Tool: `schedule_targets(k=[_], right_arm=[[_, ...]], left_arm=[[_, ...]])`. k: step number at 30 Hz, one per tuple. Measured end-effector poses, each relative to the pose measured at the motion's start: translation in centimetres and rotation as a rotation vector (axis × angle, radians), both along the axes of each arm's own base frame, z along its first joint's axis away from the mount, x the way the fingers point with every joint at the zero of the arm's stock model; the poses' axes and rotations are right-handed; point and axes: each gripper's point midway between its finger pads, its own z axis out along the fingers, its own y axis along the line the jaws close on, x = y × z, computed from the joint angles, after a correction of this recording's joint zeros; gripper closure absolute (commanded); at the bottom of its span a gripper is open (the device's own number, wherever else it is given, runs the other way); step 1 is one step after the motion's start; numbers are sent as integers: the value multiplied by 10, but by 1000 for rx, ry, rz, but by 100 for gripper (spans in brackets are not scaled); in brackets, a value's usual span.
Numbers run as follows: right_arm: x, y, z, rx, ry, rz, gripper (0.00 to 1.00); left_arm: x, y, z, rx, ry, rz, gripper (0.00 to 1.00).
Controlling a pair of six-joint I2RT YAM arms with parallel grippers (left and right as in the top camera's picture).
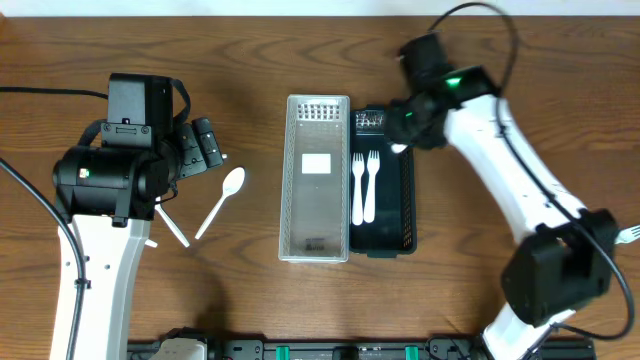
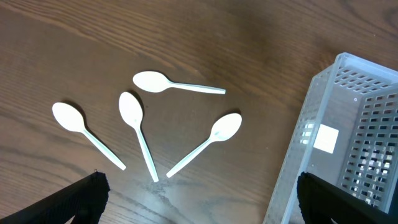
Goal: Pack container
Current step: 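Place the spoon in the dark green basket with the right gripper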
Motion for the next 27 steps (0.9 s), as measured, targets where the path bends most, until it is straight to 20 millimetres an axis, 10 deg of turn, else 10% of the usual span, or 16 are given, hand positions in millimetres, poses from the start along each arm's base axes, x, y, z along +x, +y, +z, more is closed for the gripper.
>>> schedule_targets(k=[10,13,14,23,27], right_arm=[[-38,27,-66,-84,203,36,87],[-44,27,-71,-94,224,40,14],[-44,27,-71,-93,223,40,7],[-40,28,-67,-101,193,97,1],[-27,20,-32,-132,55,137,1]], left_arm=[[0,0,0,0,0,0,2],[0,0,0,0,0,0,2],[0,0,0,0,0,0,2],[-11,1,-6,46,62,-72,2],[-11,1,-6,112,82,-186,2]])
